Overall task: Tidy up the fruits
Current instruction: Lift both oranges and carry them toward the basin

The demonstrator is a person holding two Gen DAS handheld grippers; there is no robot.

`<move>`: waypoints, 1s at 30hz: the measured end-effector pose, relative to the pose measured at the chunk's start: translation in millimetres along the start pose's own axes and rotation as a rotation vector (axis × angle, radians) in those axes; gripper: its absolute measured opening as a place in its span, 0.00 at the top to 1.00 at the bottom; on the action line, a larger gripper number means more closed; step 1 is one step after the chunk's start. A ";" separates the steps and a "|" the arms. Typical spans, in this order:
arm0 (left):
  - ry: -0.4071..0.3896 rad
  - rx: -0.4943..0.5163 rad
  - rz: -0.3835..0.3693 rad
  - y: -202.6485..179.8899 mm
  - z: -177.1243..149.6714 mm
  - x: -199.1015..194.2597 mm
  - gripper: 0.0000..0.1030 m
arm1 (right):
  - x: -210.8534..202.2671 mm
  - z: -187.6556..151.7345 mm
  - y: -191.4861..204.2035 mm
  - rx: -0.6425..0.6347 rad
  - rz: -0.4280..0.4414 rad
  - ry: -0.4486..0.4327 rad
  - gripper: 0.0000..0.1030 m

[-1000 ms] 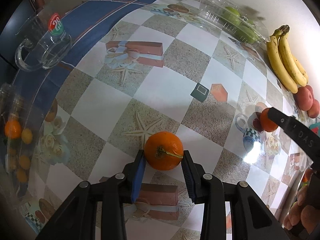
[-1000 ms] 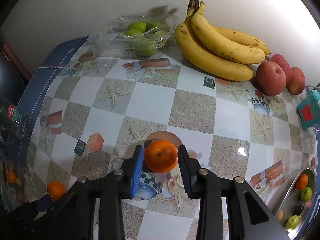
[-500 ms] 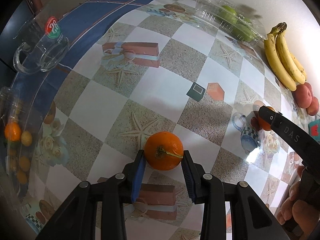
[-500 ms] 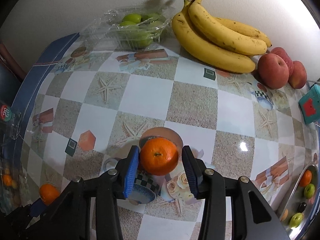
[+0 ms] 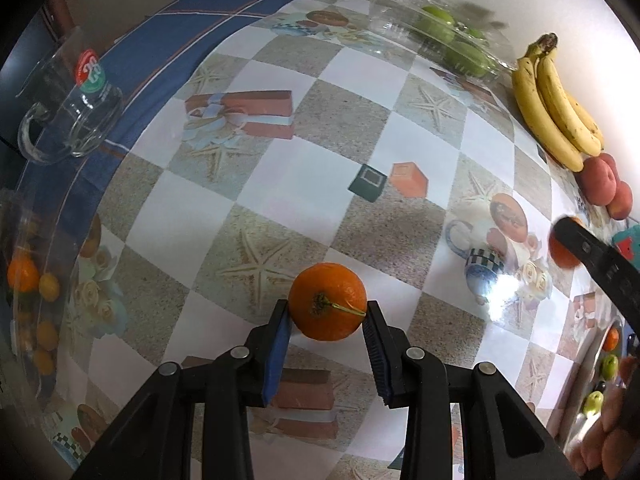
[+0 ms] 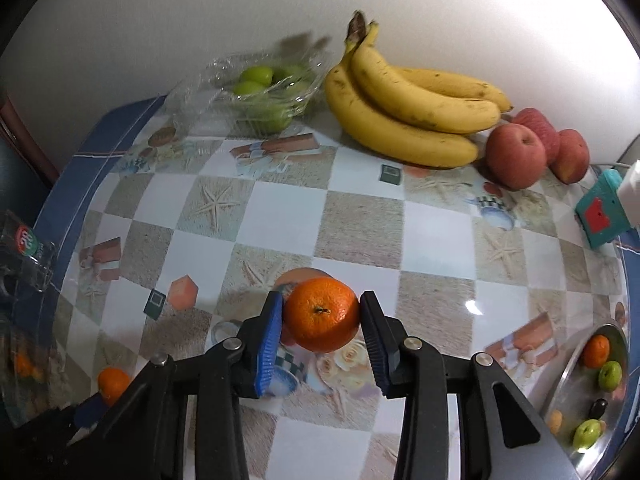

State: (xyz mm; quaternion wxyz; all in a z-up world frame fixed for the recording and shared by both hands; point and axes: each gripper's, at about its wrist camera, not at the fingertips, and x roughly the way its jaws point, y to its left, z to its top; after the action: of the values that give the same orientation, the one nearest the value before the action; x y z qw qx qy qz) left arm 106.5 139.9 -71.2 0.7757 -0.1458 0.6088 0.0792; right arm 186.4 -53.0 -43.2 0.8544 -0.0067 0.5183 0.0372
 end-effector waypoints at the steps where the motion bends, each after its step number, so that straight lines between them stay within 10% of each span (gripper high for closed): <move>1: 0.000 0.006 -0.002 -3.2 0.0 -0.2 0.62 | -4.8 -2.7 -5.2 0.009 -0.001 -0.003 0.61; 30: -0.004 0.233 -0.011 -105.9 -11.6 6.9 0.62 | -48.6 -91.3 -125.6 0.215 -0.214 0.099 0.61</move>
State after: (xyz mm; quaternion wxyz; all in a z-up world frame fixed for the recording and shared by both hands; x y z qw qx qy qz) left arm 129.3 35.7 -66.7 0.7891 -0.0578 0.6115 0.0042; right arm 92.1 -185.6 -45.8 0.8226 0.0279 0.5571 -0.1102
